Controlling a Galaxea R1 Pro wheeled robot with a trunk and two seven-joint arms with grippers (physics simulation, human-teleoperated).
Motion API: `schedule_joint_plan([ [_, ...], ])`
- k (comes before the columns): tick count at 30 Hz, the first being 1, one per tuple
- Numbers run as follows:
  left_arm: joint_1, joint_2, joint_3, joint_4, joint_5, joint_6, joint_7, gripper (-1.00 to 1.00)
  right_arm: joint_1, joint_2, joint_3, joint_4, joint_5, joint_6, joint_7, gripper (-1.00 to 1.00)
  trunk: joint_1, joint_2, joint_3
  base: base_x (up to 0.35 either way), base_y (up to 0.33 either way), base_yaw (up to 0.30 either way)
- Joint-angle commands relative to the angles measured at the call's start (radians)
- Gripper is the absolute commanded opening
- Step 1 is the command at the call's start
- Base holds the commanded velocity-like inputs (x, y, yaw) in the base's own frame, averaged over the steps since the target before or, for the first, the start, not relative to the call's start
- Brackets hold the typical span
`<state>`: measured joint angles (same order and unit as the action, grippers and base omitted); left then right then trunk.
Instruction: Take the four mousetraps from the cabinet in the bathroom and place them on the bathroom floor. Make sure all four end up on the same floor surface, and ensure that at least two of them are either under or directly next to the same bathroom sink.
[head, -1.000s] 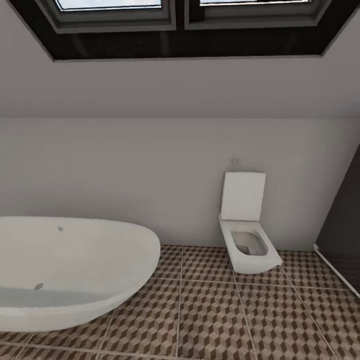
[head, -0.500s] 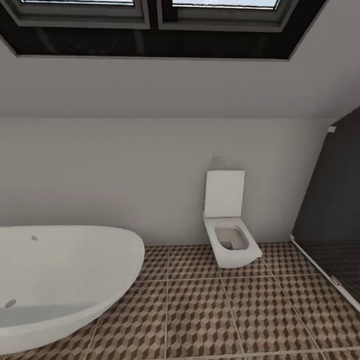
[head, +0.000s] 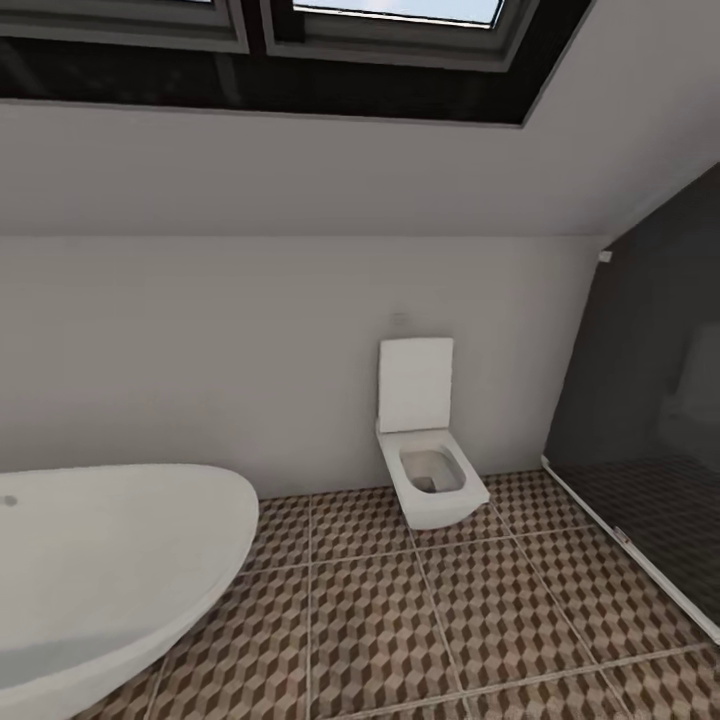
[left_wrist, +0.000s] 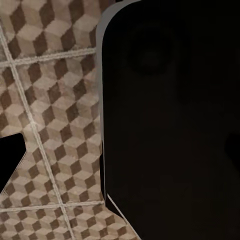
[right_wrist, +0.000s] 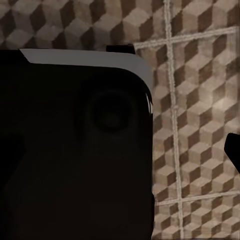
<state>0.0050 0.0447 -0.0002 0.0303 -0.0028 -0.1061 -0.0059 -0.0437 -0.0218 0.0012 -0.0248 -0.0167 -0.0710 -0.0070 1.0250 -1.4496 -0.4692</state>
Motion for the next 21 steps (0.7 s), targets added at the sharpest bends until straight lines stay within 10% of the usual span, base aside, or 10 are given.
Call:
schedule_joint_plan([
  [1, 0.0, 0.0, 0.0, 0.0, 0.0, -0.006, -0.001, 1.0, -0.001, -0.001, 0.0, 0.001, -0.002, -0.004, -0.001, 1.0, 0.0, 0.0, -0.001, 0.0, 0.0, -0.244],
  [21, 0.0, -0.001, 0.0, -0.018, 0.002, -0.007, 0.0, 1.0, -0.001, -0.001, 0.001, 0.002, -0.003, -0.003, 0.005, 1.0, 0.0, 0.0, -0.001, 0.0, 0.0, -0.258],
])
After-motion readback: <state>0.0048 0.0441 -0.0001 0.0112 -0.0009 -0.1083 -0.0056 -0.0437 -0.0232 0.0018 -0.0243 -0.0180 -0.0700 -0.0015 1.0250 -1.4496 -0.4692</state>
